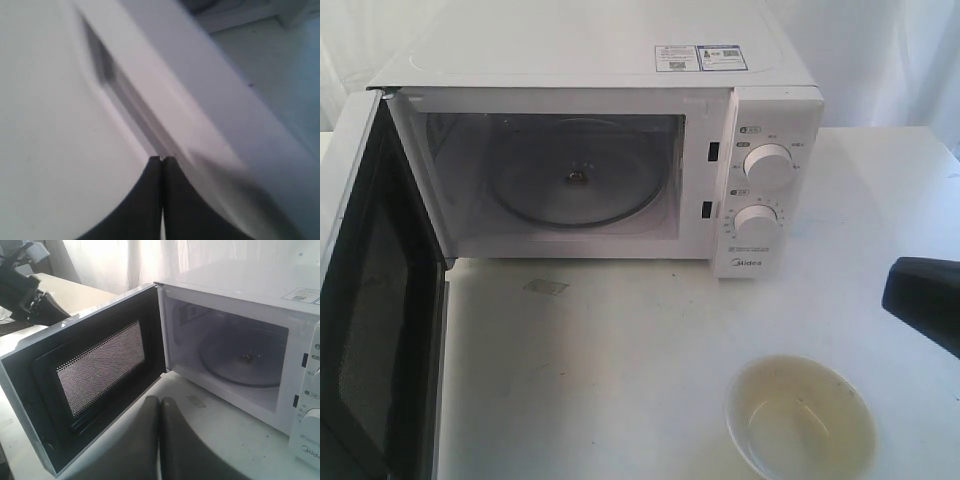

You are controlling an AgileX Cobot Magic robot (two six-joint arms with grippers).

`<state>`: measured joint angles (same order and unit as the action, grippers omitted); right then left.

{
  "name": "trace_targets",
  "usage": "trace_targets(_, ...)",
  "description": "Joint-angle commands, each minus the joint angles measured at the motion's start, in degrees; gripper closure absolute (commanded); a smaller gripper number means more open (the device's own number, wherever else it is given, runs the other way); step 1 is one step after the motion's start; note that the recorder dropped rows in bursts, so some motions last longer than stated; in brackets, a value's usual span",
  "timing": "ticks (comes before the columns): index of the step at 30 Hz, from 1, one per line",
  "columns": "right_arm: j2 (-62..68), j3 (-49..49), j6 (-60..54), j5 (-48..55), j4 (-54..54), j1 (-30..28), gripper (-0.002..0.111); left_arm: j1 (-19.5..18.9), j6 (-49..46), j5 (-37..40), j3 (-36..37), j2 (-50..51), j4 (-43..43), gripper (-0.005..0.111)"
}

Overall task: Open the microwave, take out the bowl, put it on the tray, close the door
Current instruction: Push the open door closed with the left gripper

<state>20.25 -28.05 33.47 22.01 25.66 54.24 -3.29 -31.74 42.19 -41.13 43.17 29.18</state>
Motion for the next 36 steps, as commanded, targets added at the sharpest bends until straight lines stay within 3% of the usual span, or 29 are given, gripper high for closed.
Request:
trace_targets(1,-0.2,0.2,-0.1,-0.7,-0.3,-0.1,0.108,0.0,-16.8,0.4,-0.3,3.7,13.8,0.107)
trace_targets(9,-0.2,0.2,-0.1,-0.8,-0.3,-0.1,0.108,0.0,-29.3,-0.9,-0.3,8.3,28.5,0.107)
trace_targets(18,-0.2,0.2,-0.2,-0.8,-0.3,-0.1,0.108,0.3,-38.2,-1.2,-0.3,12.5,38.4,0.107)
trace_targets(26,-0.2,0.2,-0.2,-0.5,-0.3,-0.1,0.108,7.3,-45.9,-7.7,-0.3,18.3,42.8,0.107)
trace_targets(31,-0.2,0.3,-0.2,0.7,-0.2,-0.1,0.108,11.0,-53.9,-12.8,-0.3,21.3,51.6,0.107)
trace_targets(36,-0.2,1.6,-0.4,0.3,-0.2,-0.1,0.108,11.6,-63.6,-14.2,-0.3,23.6,61.9,0.107)
